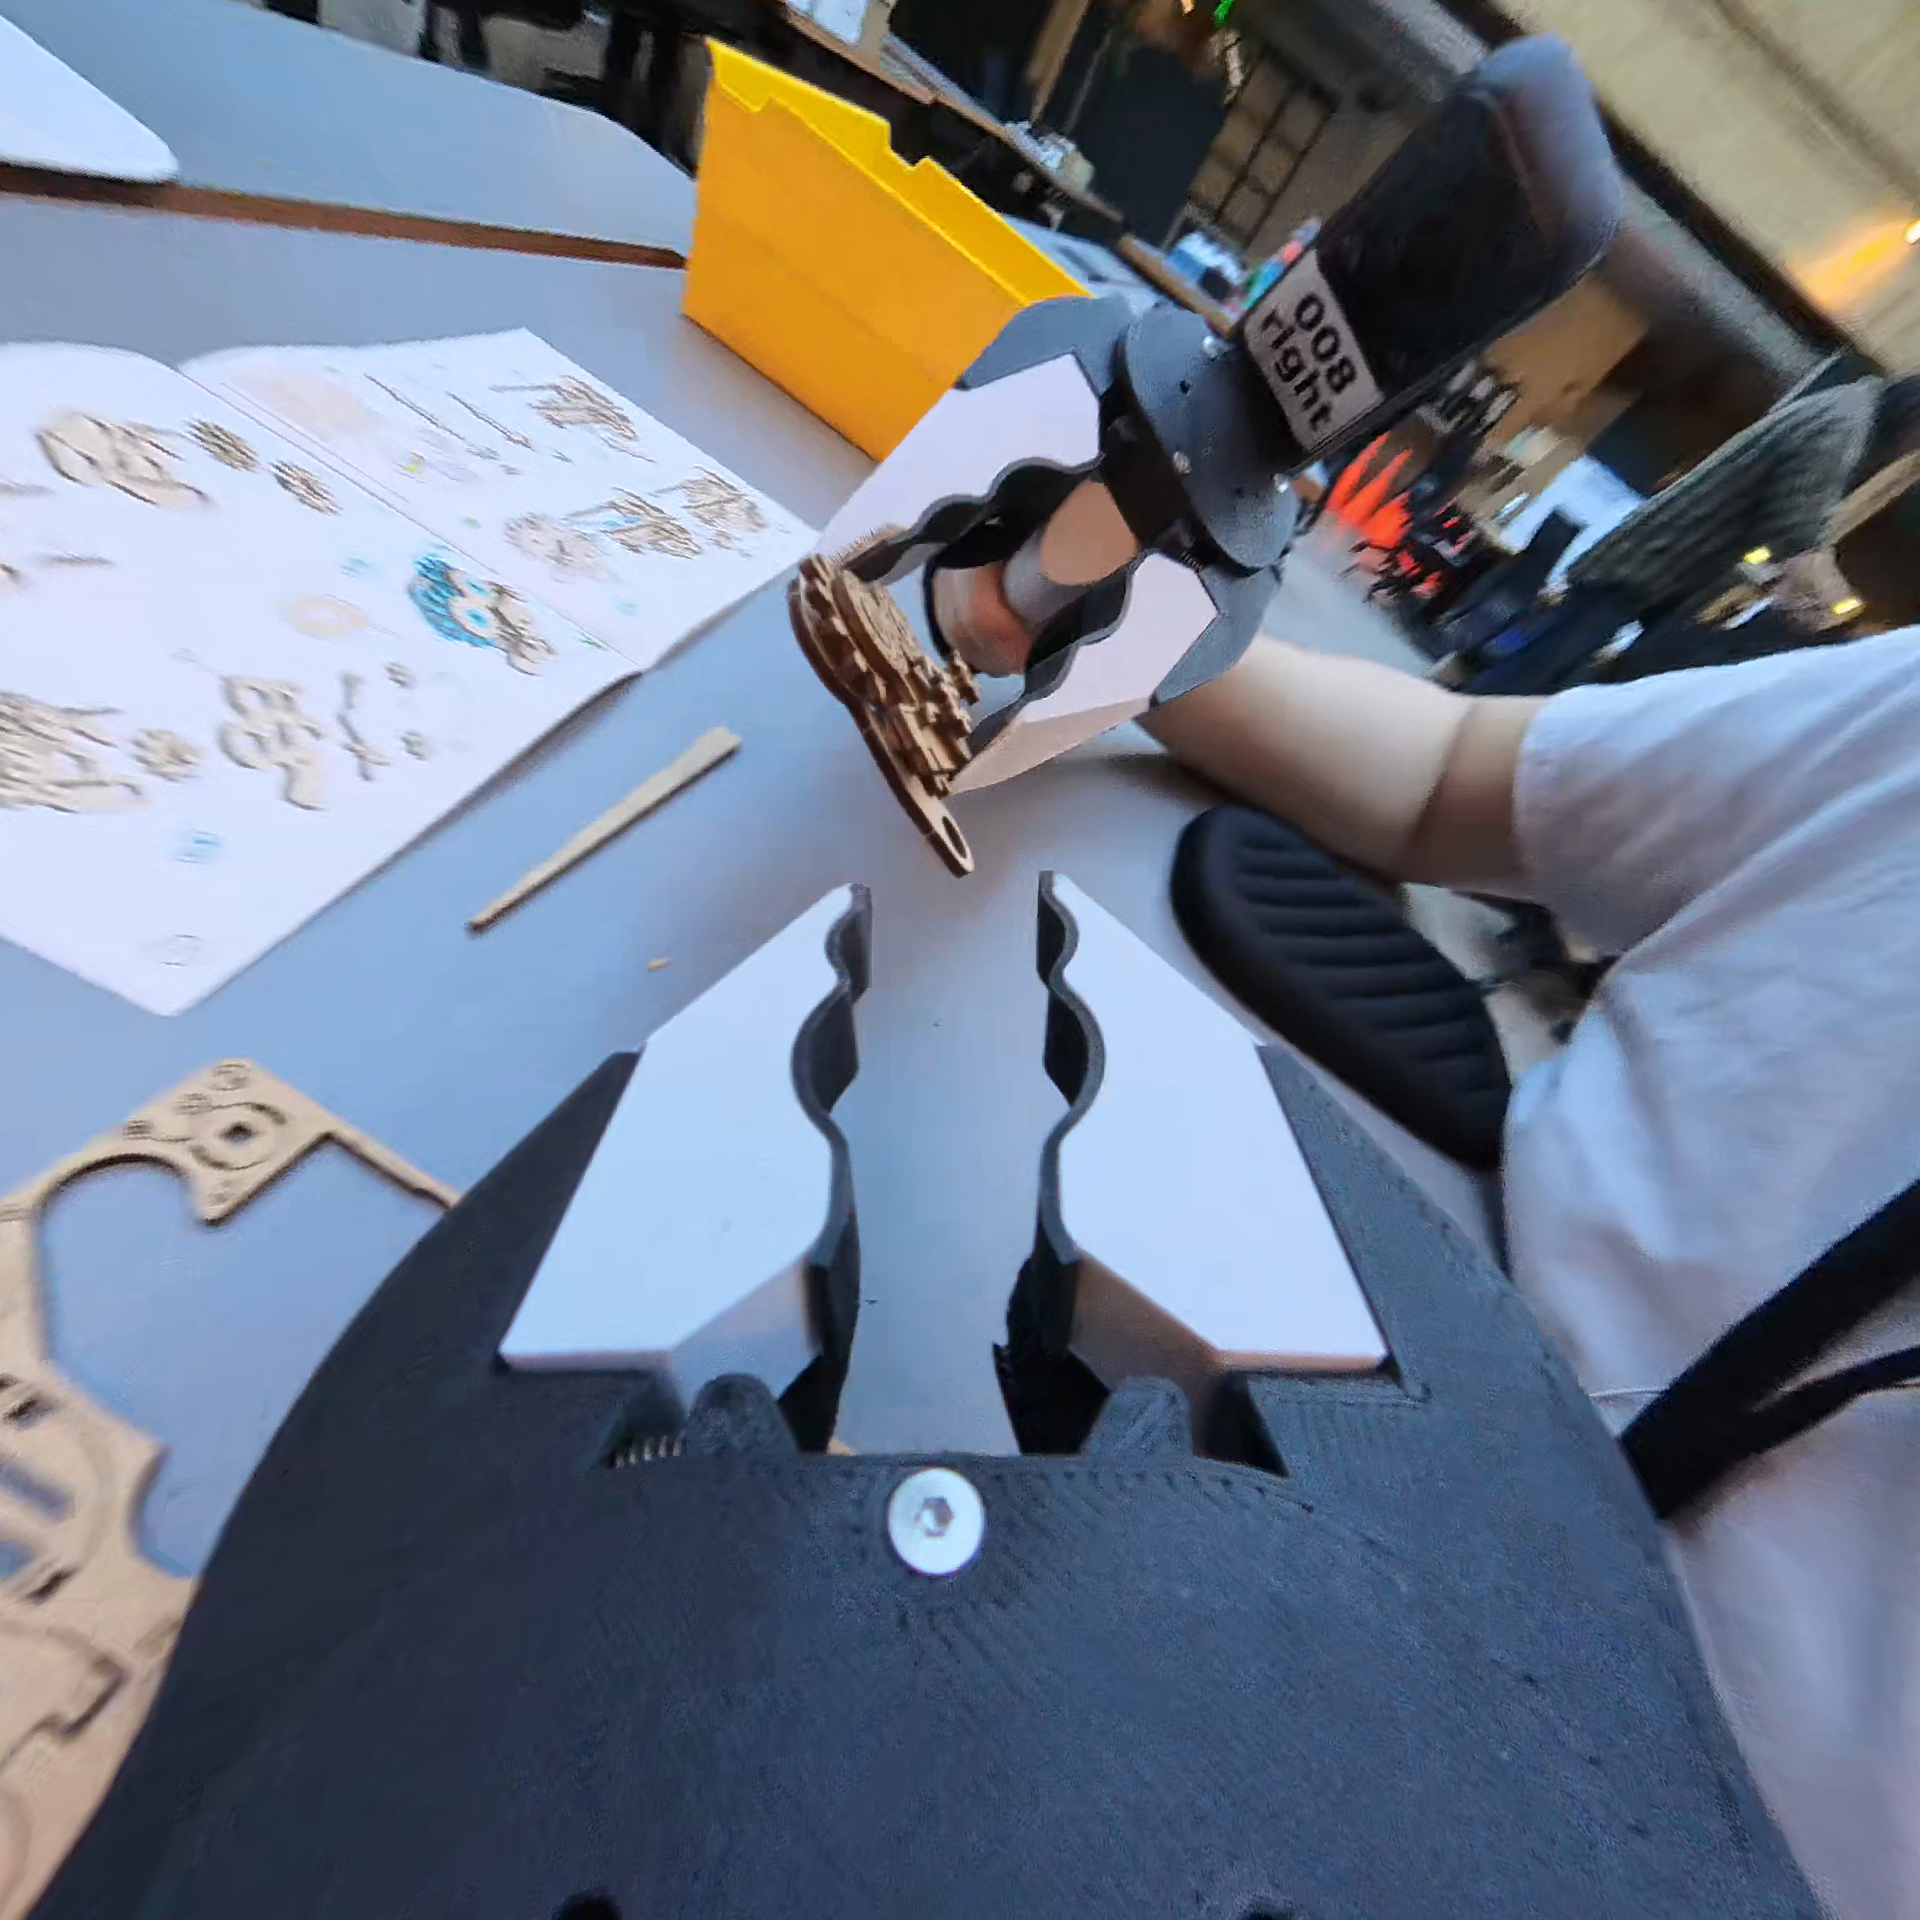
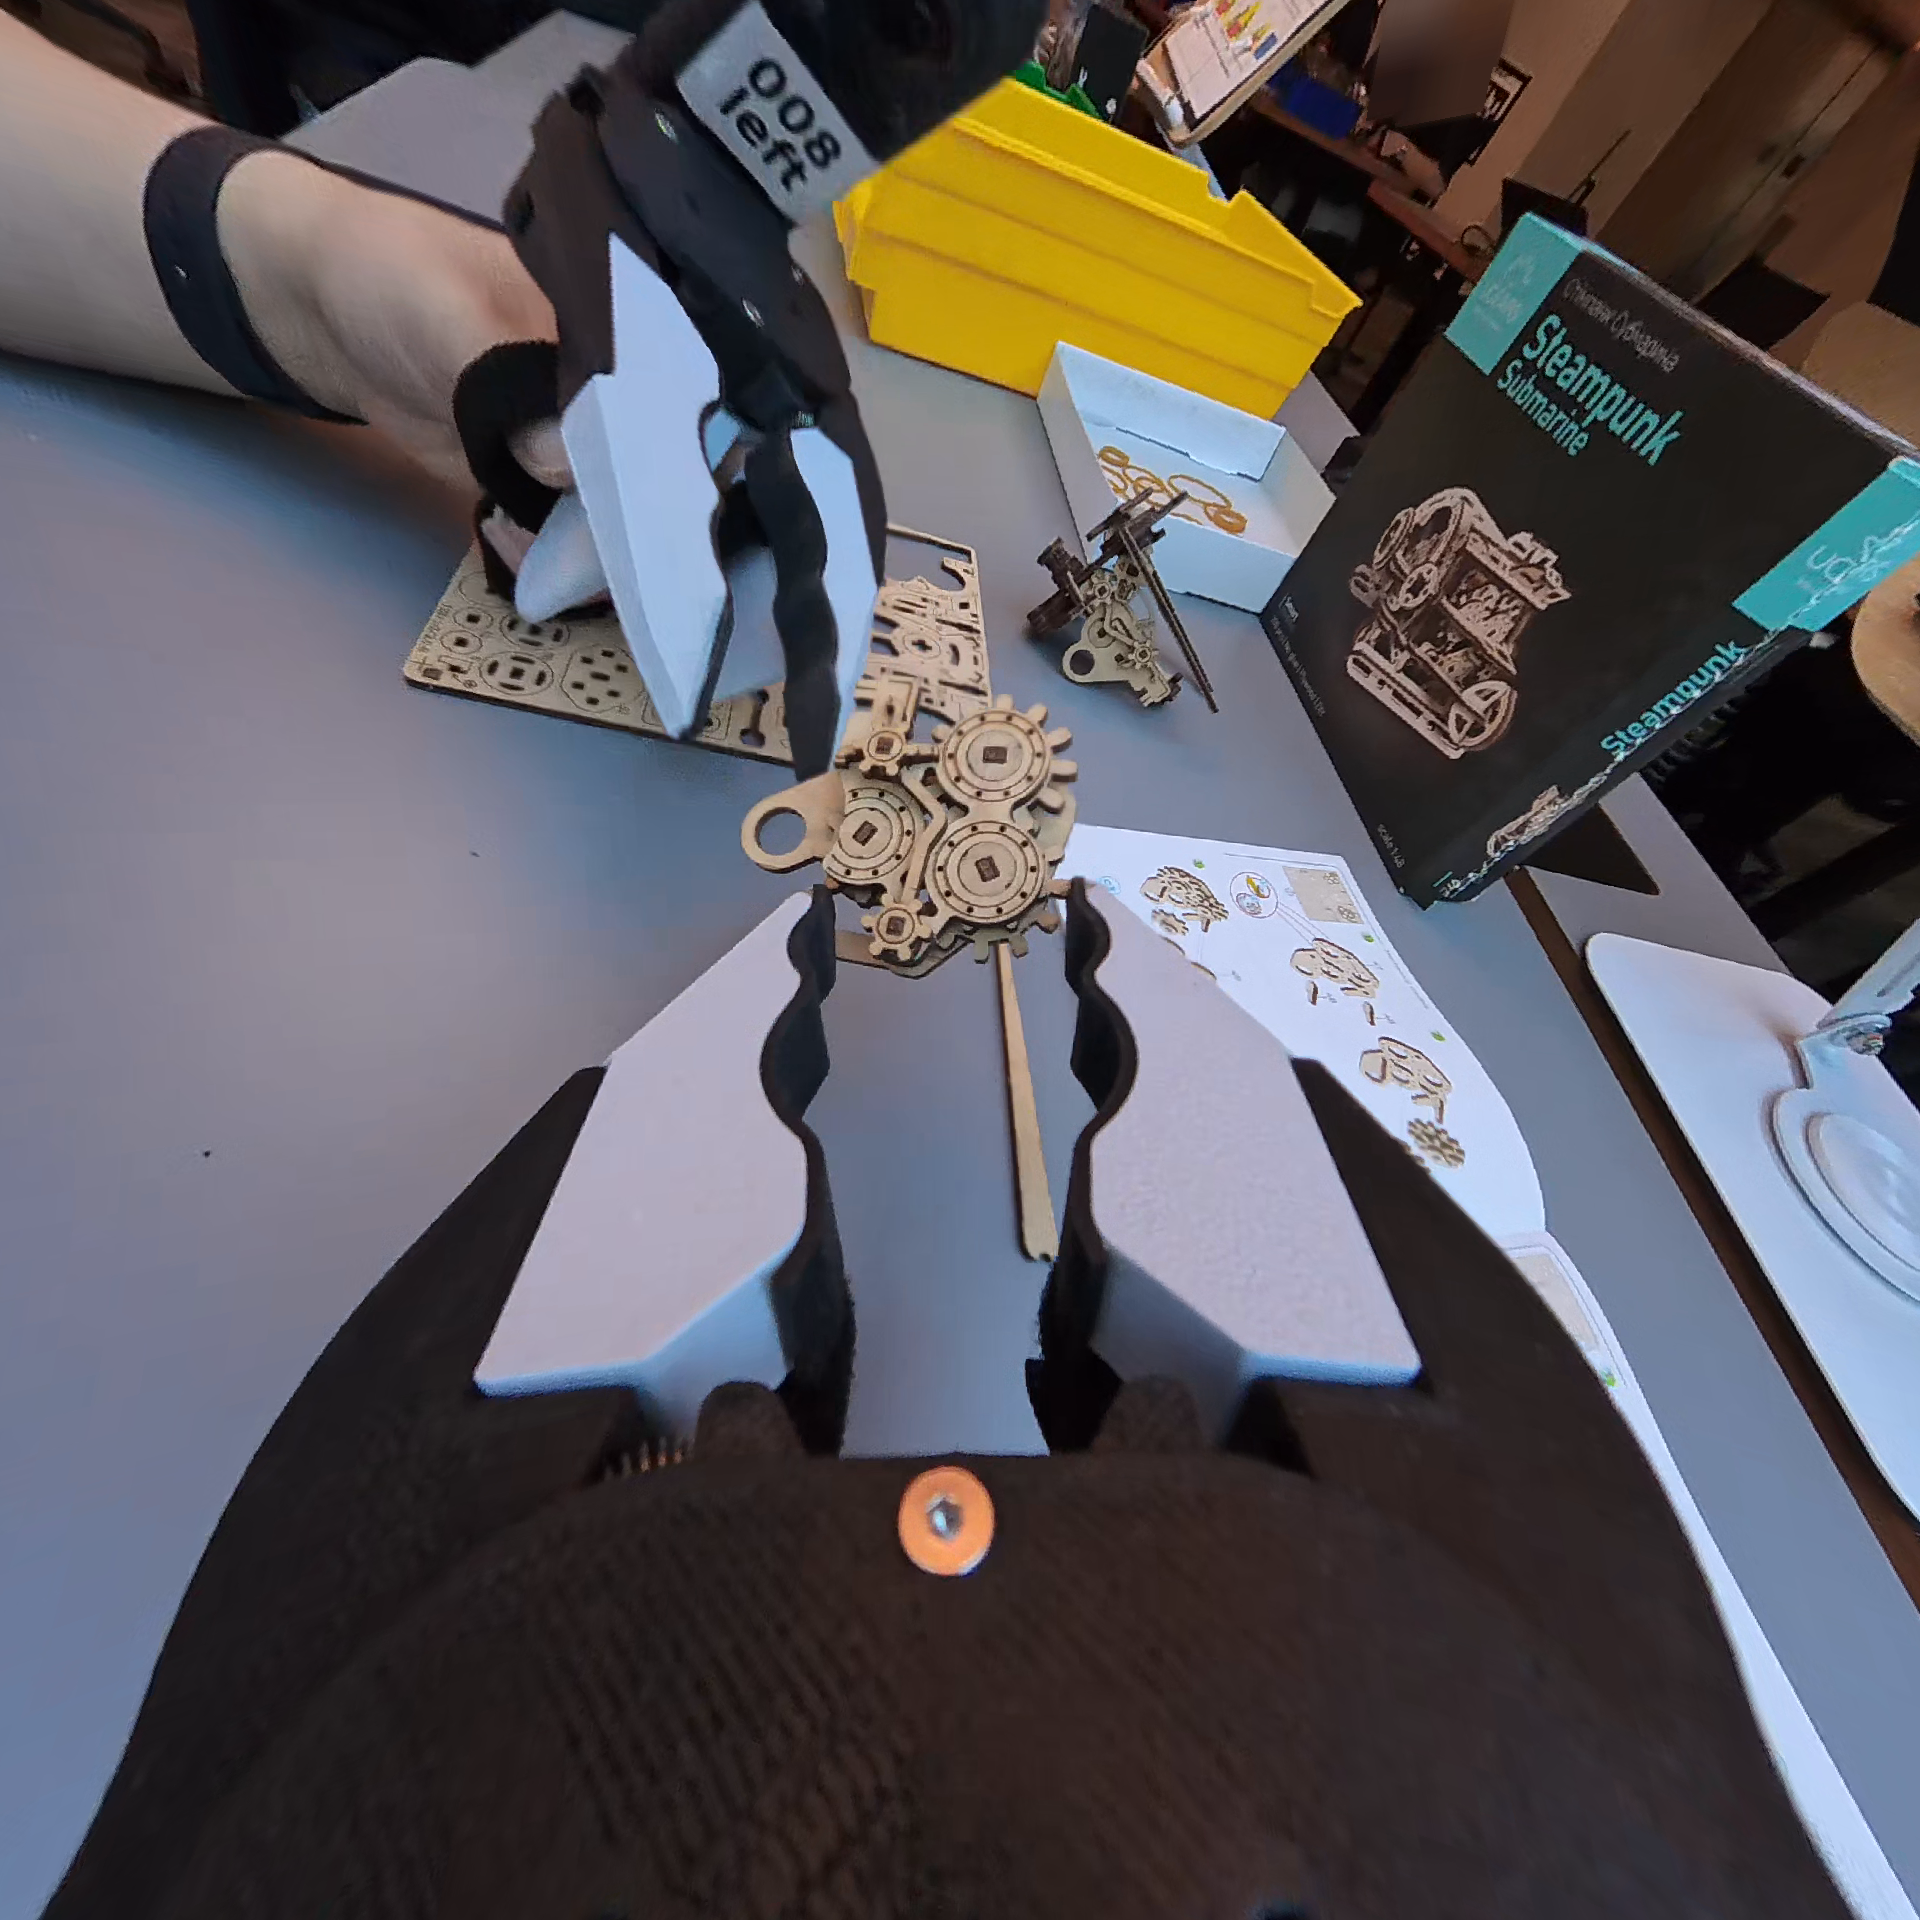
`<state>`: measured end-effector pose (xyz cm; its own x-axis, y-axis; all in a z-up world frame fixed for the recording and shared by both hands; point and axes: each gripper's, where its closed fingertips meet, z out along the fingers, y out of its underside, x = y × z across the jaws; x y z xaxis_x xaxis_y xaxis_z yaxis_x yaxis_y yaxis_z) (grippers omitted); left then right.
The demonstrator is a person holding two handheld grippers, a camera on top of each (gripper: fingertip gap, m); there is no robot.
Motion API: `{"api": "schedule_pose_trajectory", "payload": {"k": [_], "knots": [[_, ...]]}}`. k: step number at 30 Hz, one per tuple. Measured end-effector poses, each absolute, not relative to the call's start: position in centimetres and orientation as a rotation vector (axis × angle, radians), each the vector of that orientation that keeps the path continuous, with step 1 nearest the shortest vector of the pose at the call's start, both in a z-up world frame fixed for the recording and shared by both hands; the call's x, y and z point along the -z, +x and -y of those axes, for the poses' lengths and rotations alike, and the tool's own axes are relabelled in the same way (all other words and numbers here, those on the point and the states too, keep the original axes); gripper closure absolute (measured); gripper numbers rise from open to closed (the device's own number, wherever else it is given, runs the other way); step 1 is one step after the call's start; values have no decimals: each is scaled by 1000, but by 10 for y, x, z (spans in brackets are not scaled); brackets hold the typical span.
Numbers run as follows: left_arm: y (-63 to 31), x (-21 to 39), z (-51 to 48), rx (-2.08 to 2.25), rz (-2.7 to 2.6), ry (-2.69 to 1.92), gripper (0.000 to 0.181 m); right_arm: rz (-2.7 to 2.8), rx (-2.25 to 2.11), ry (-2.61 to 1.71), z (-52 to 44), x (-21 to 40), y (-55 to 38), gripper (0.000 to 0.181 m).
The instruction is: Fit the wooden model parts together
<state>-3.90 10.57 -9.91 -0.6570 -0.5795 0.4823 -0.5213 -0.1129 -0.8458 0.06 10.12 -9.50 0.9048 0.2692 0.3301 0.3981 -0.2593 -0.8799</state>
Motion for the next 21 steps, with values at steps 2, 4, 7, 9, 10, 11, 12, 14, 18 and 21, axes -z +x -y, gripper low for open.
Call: {"api": "schedule_pose_trajectory", "payload": {"k": [2, 4, 7, 9, 10, 11, 12, 14, 18, 21], "knots": [[-42, 104, -97, 1966, -2111, -1310, 151, 518, 133, -1849, -101, 94, -5, 138], [-43, 104, -92, 1970, -2128, -1300, 151, 534, 159, -1847, -102, 94, -8, 138], [-46, 100, -89, 2000, -2114, -1301, 159, 547, 177, -1803, -103, 84, -15, 138], [-46, 99, -89, 2005, -2101, -1302, 167, 546, 195, -1789, -105, 80, -18, 138], [-47, 98, -88, 2016, -2100, -1300, 175, 547, 208, -1788, -106, 80, -19, 138], [-49, 97, -86, 2040, -2106, -1295, 179, 553, 220, -1792, -106, 81, -20, 137], [-49, 97, -85, 2054, -2103, -1307, 179, 554, 228, -1788, -106, 80, -20, 137], [-49, 96, -86, 2079, -2090, -1322, 180, 550, 213, -1780, -106, 79, -20, 137], [-50, 90, -86, 2182, -2038, -1368, 181, 555, 165, -1711, -102, 67, -22, 128], [-49, 85, -86, 2248, -1999, -1390, 181, 563, 149, -1702, -99, 63, -21, 122]]}}
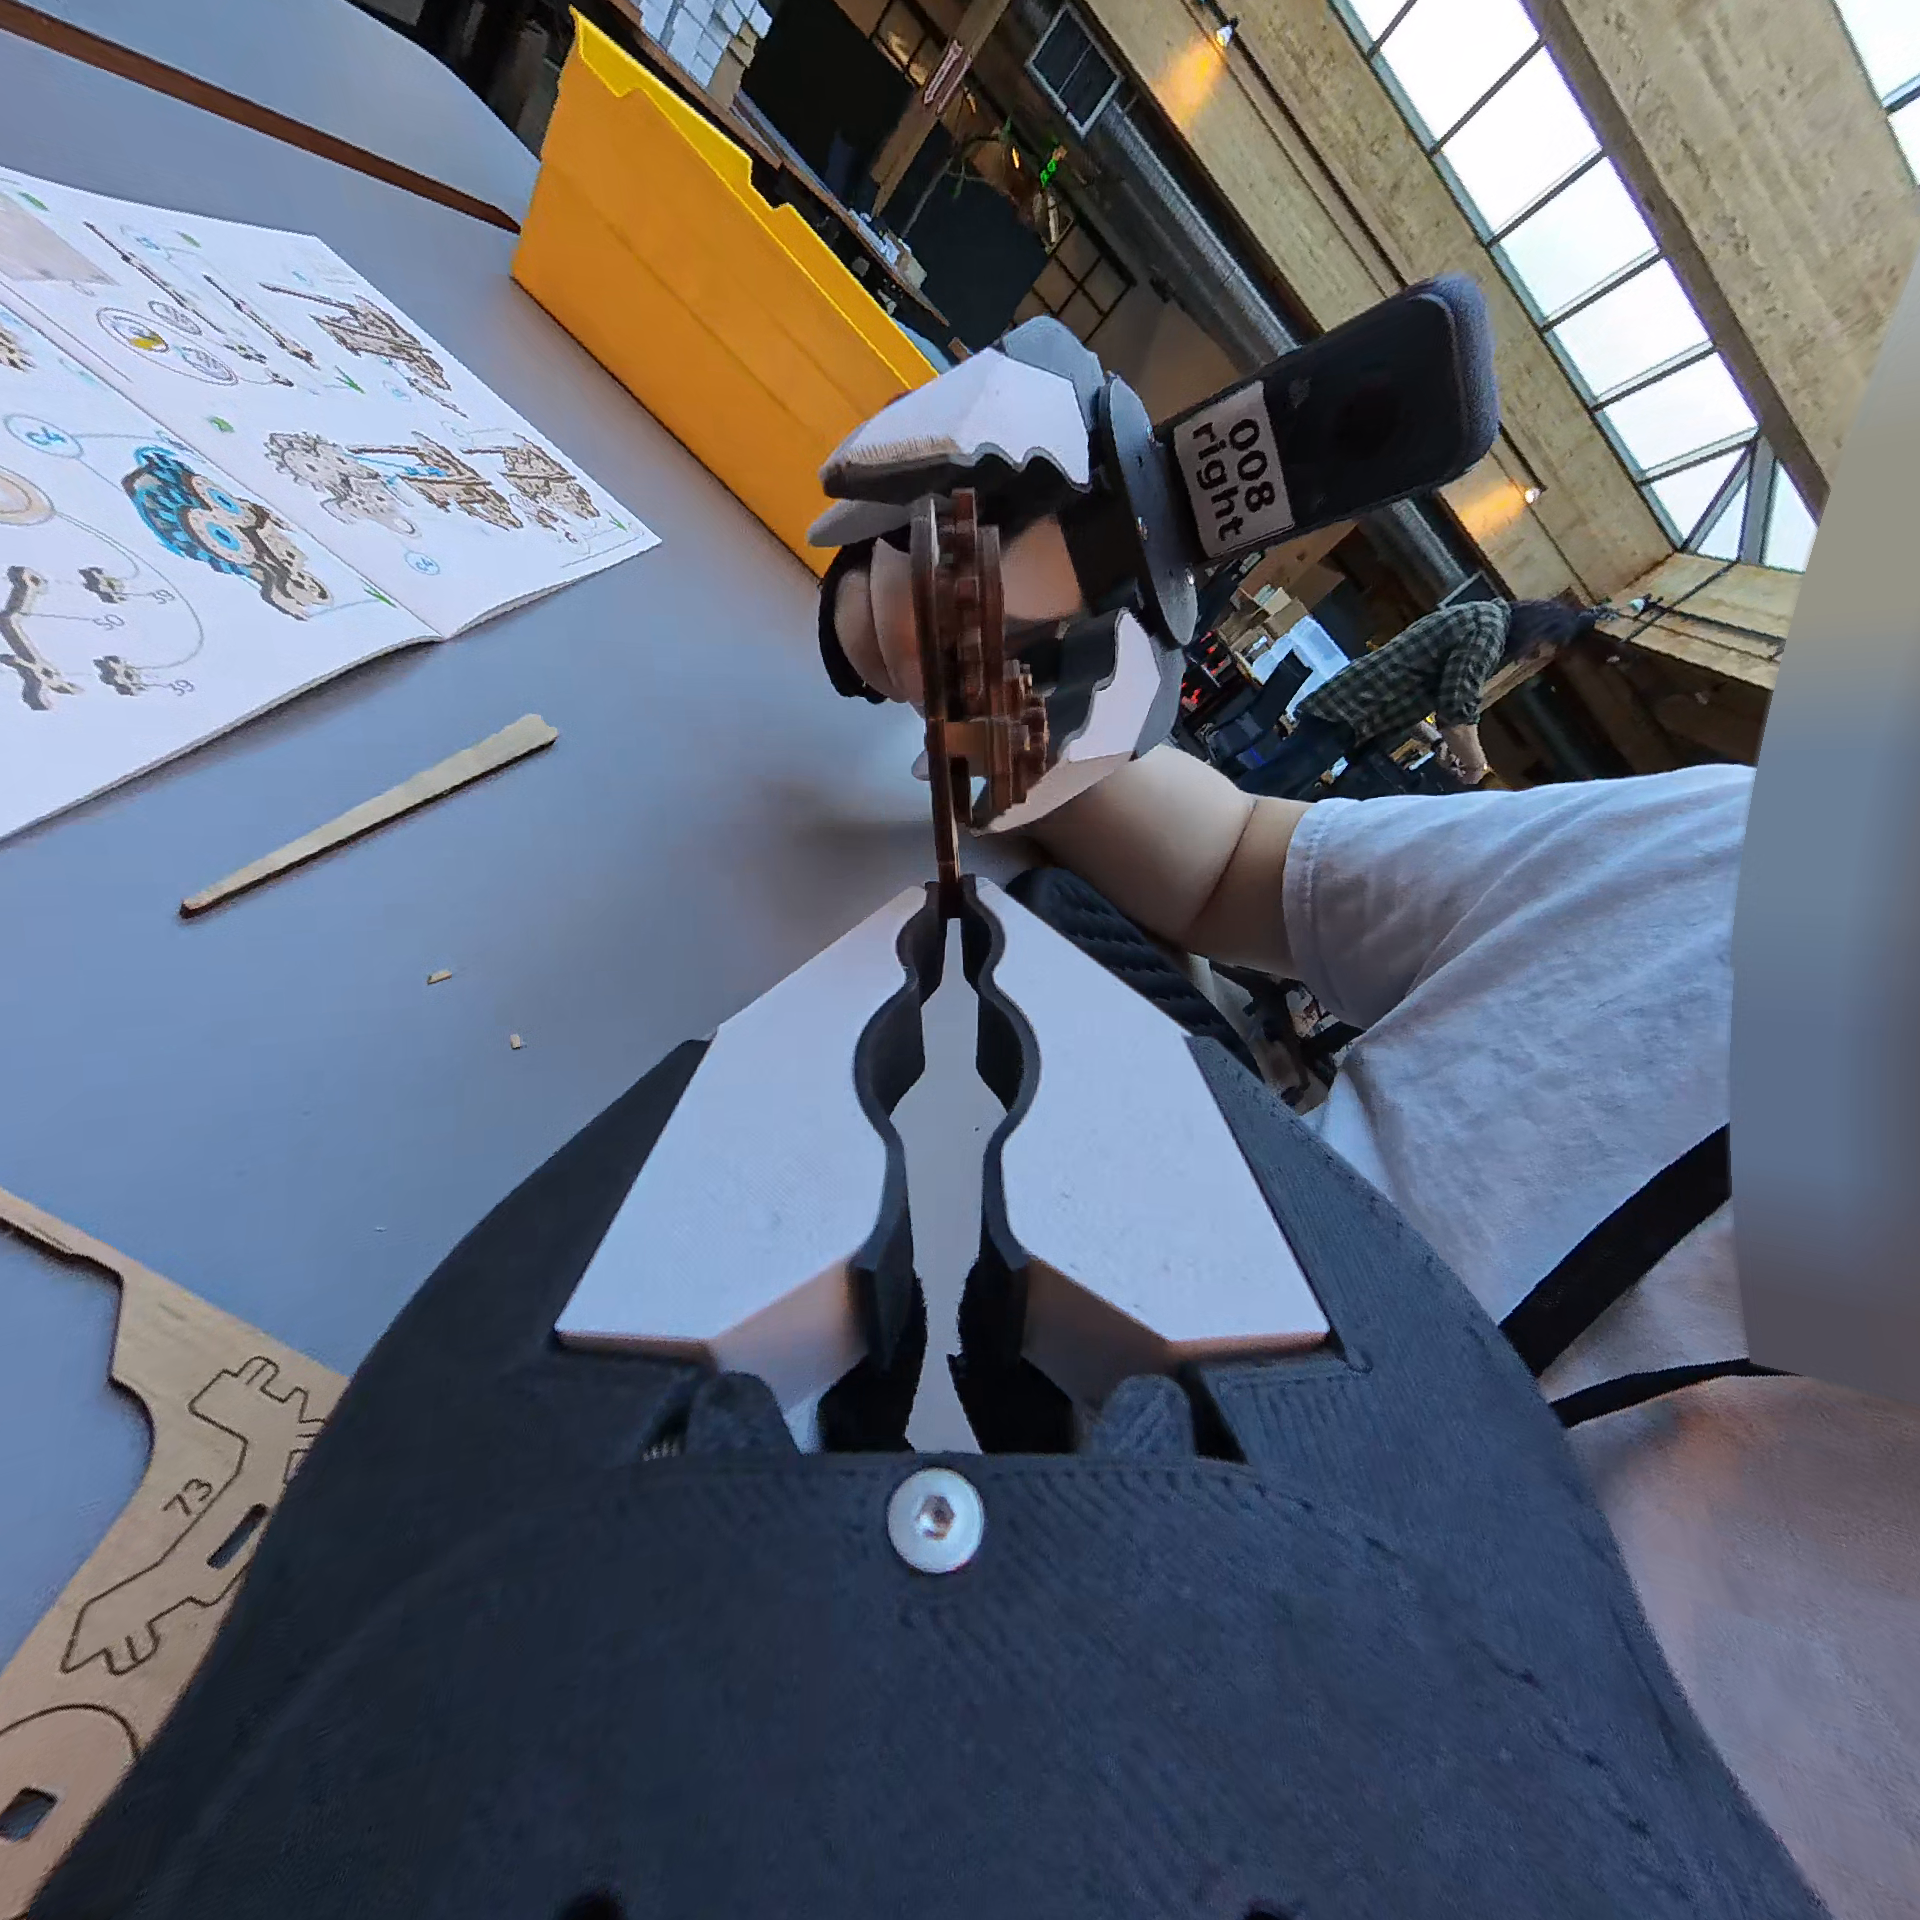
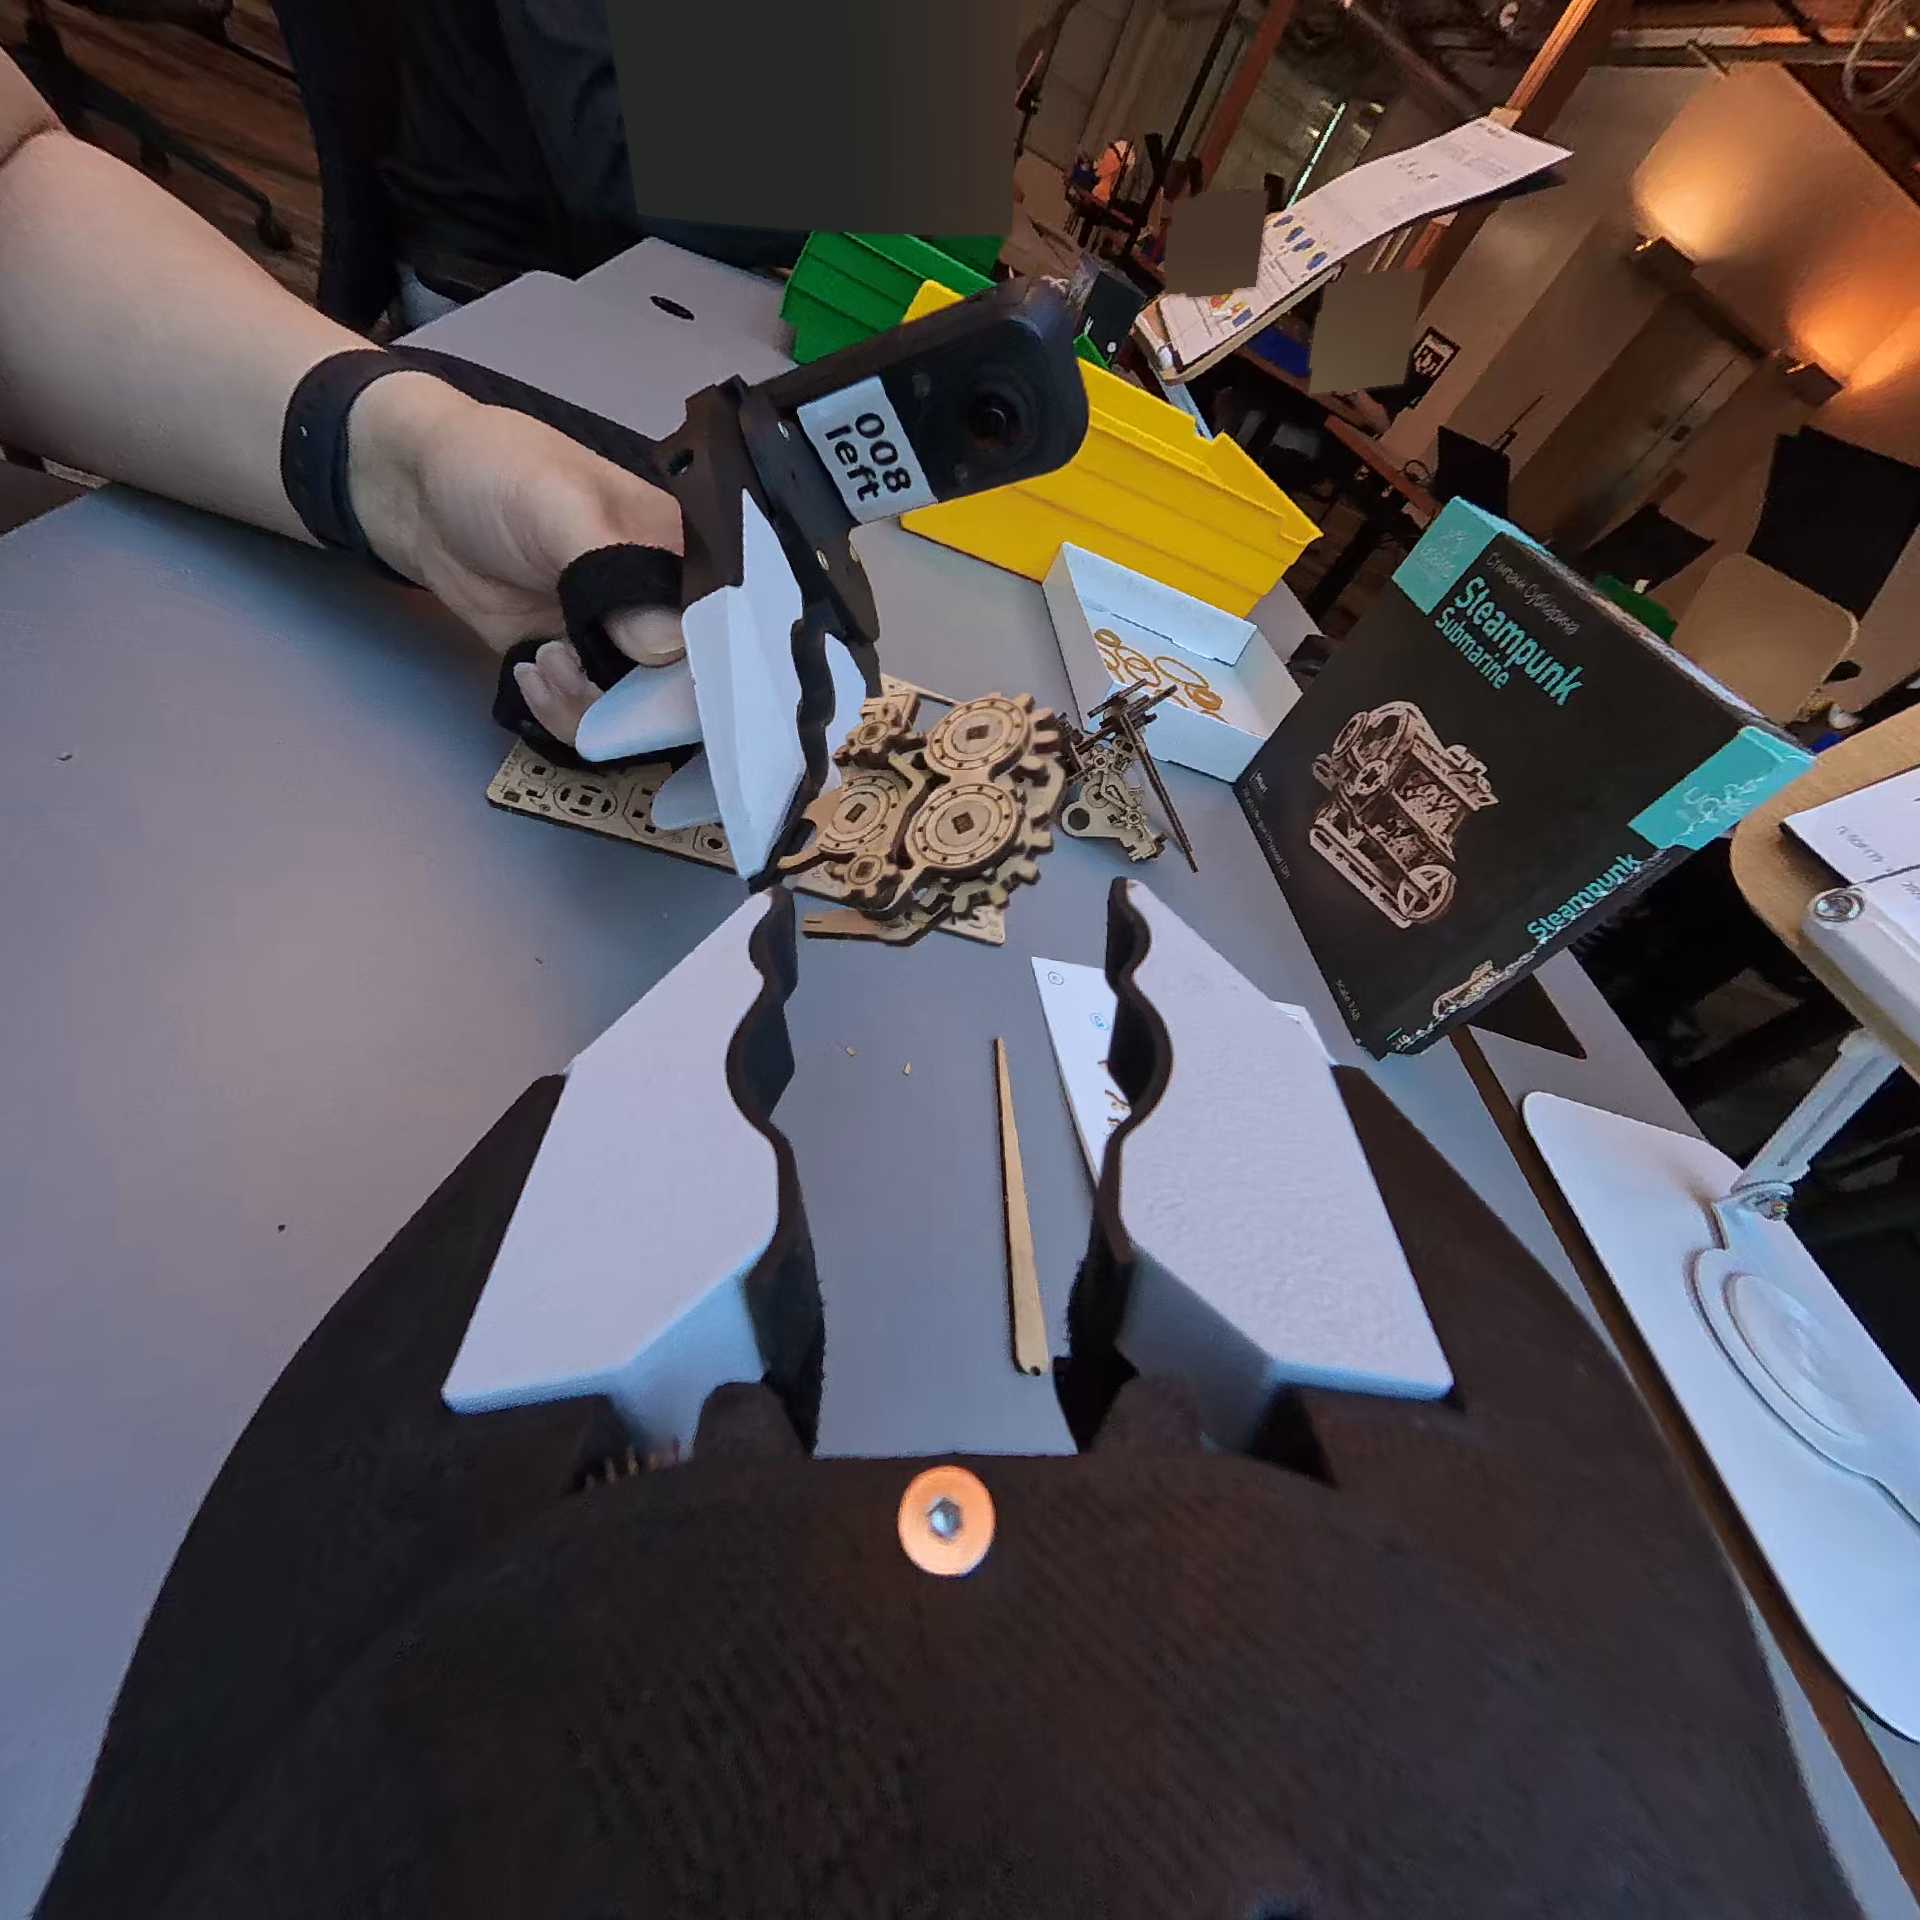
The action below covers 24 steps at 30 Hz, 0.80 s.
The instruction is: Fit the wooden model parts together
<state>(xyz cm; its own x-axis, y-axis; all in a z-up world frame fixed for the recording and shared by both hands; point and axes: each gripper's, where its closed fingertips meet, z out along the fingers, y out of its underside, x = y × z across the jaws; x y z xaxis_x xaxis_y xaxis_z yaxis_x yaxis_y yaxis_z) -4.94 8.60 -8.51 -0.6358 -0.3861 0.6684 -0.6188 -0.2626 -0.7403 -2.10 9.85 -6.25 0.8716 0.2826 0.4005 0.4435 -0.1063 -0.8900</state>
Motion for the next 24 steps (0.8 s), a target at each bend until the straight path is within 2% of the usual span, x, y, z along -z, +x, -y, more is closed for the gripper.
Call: {"api": "schedule_pose_trajectory", "payload": {"k": [16, 20, 24], "knots": [[-46, 78, -90, -2073, 1722, 1261, 181, 629, 303, -1625, -102, 54, -32, 119], [-48, 78, -88, -2070, 1729, 1241, 181, 591, 318, -1591, -101, 47, -28, 138], [-51, 74, -85, -2092, 1689, 1191, 181, 567, 269, -1587, -99, 44, -29, 138]]}}
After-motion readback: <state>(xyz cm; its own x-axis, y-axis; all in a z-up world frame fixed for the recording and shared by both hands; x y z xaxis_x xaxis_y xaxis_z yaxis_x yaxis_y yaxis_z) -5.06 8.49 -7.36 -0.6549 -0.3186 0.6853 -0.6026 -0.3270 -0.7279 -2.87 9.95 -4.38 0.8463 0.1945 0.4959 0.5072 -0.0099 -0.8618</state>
